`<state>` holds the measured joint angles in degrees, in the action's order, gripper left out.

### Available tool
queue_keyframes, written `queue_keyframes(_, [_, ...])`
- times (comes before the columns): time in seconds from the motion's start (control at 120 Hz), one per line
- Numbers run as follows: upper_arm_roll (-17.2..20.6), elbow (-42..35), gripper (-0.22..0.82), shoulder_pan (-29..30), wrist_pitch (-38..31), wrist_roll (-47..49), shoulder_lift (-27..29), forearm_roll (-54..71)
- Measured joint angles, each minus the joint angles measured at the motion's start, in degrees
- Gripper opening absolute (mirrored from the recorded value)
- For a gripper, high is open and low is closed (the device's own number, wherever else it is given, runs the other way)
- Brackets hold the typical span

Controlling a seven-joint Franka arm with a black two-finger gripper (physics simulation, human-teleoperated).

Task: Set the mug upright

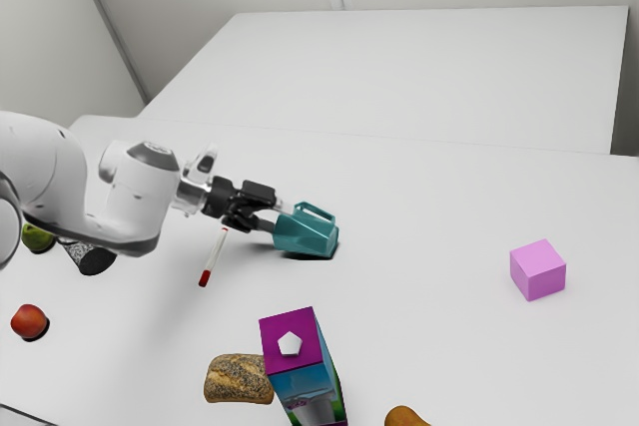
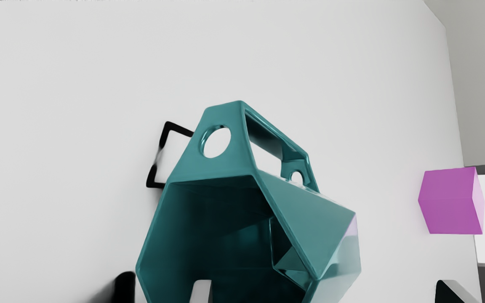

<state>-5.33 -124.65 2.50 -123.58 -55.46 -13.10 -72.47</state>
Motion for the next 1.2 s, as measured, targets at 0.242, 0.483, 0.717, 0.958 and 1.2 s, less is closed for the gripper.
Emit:
queue_keyframes(0.242, [0.08, -0.08, 0.56, -0.52, 1.92, -6.64, -1.11, -4.3])
queue_keyframes(0.483, [0.28, 0.01, 0.43, -0.67, 3.94, -11.82, -2.07, -6.66])
queue_keyframes(0.717, [0.49, 0.03, 0.06, -0.69, 4.84, -15.22, -2.01, -7.54])
queue_keyframes(0.958, [0.58, 0.3, -0.12, -1.08, 4.58, -17.61, -1.59, -7.66])
queue_keyframes(1.2, [0.58, 0.3, -0.17, -2.21, 4.29, -19.06, 2.43, -7.21])
